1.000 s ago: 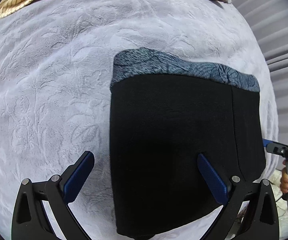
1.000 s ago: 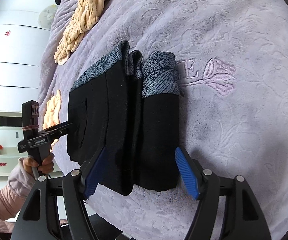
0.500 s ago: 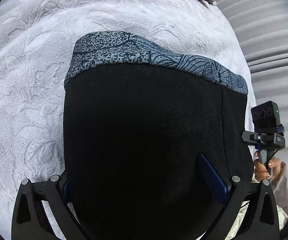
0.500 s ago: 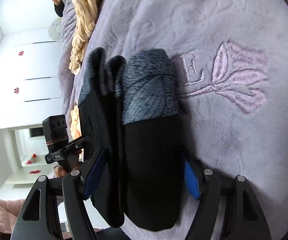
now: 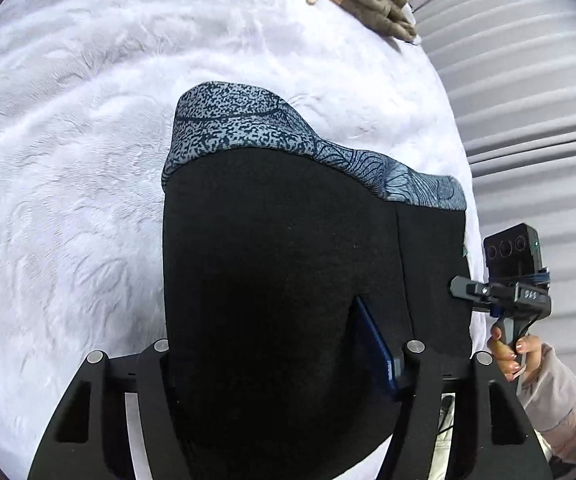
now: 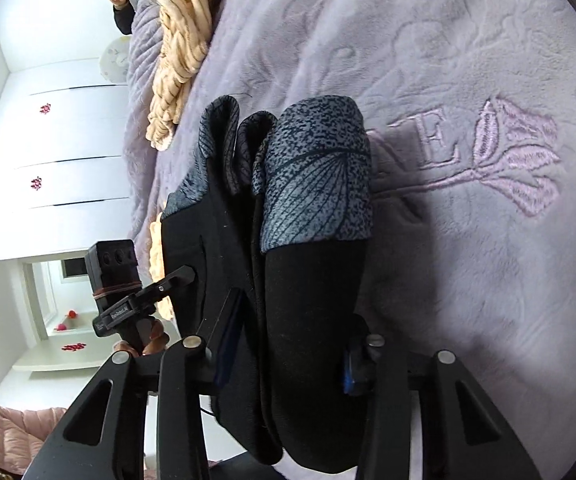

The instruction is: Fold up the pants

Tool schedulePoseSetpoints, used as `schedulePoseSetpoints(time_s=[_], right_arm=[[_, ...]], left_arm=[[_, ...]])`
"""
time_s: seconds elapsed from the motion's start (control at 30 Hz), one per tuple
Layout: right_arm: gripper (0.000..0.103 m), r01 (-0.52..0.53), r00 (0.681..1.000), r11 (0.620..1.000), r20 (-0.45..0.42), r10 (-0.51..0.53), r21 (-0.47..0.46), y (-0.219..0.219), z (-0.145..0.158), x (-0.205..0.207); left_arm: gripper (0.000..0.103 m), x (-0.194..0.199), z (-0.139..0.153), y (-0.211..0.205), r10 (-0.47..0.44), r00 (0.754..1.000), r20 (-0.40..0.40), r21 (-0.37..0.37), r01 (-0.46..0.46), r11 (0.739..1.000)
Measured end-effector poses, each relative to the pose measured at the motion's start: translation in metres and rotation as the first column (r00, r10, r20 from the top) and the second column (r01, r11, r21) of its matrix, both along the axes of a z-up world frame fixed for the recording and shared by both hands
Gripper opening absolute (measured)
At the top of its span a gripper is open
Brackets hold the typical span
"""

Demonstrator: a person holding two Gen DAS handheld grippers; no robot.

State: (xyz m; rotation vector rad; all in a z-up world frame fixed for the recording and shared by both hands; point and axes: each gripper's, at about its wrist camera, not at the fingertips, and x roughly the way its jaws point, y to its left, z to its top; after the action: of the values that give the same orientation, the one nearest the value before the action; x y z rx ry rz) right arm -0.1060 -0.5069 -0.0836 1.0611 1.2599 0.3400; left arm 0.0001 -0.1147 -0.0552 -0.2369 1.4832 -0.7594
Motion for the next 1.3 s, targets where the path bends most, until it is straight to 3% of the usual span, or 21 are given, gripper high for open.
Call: schedulePoseSetpoints(time_s=[0.2,0.37,0.5,0.6,0.7,0.77,0.93,1.03,1.13,1.17,1.2,1.23,1.3], right_arm=[[0.042,-0.023,0.999,0.999,0.043,0.021,0.033,0.026,0.039,-0.005],[0.042,-0.047,0.997,0.998,0.055,0.045,0.044,0.072,0.055,-0.01],[0.042,-0.036,0.996,0.998,0.084,0.032,0.052,0.121,0.052,-0.01],[0.042,-0.01,0.996,0.999,0.086,0.005,0.051,0.156,0.037,-0.01],[0.042,-0.005,1.0,0.999,-0.023,0.004,-0.034,0.181,0.005,-0.008],[0.047,-0.032,0.994,0.989,-0.11,0.016,-0.145,0.193,-0.004,-0.01],[0.049,-0.017,0.998,0.94,-0.065,-0.005,-0.34,0.192,0.044,-0.017],[0.049,0.026,1.0,0.937,0.017,-0.022,-0.35,0.187,0.07,-0.003],[0.049,0.021,0.999,0.925,0.03,-0.01,-0.379,0.19,0.071,0.03],[0.042,0.008,1.0,0.921,0.014,-0.002,-0.39,0.196,0.065,0.04],[0.016,-0.013,1.0,0.919,-0.016,0.007,-0.394,0.2,0.055,0.049],[0.011,-0.047,0.998,0.903,-0.065,0.021,-0.427,0.207,0.044,0.06],[0.01,-0.115,0.992,0.839,-0.105,0.07,-0.532,0.217,0.03,0.068]], left_arm=[[0.066,-0.018,0.042,0.023,-0.017,0.998,0.061,0.043,0.014,0.999],[0.066,-0.024,0.06,0.076,-0.003,0.997,0.074,0.087,-0.003,0.996],[0.066,-0.019,0.057,0.122,0.012,0.996,0.088,0.112,-0.022,0.993],[0.074,-0.012,0.038,0.147,0.016,0.994,0.108,0.205,-0.038,0.978],[0.074,-0.01,0.015,0.17,0.046,0.992,0.12,0.391,-0.09,0.916],[0.074,-0.011,0.021,0.191,0.1,0.986,0.131,0.355,-0.141,0.924],[0.074,0.004,0.043,0.214,0.14,0.959,0.246,0.355,-0.223,0.908],[0.074,0.025,0.038,0.21,0.176,0.953,0.248,0.338,-0.256,0.906],[0.074,0.035,0.025,0.191,0.145,0.953,0.264,0.348,-0.235,0.908],[0.074,0.035,0.02,0.185,0.126,0.955,0.268,0.357,-0.22,0.908],[0.075,0.03,0.01,0.171,0.102,0.958,0.269,0.379,-0.203,0.903],[0.081,0.025,0.006,0.168,0.085,0.961,0.264,0.395,-0.188,0.899],[0.082,0.018,-0.003,0.169,0.086,0.96,0.267,0.395,-0.191,0.899]])
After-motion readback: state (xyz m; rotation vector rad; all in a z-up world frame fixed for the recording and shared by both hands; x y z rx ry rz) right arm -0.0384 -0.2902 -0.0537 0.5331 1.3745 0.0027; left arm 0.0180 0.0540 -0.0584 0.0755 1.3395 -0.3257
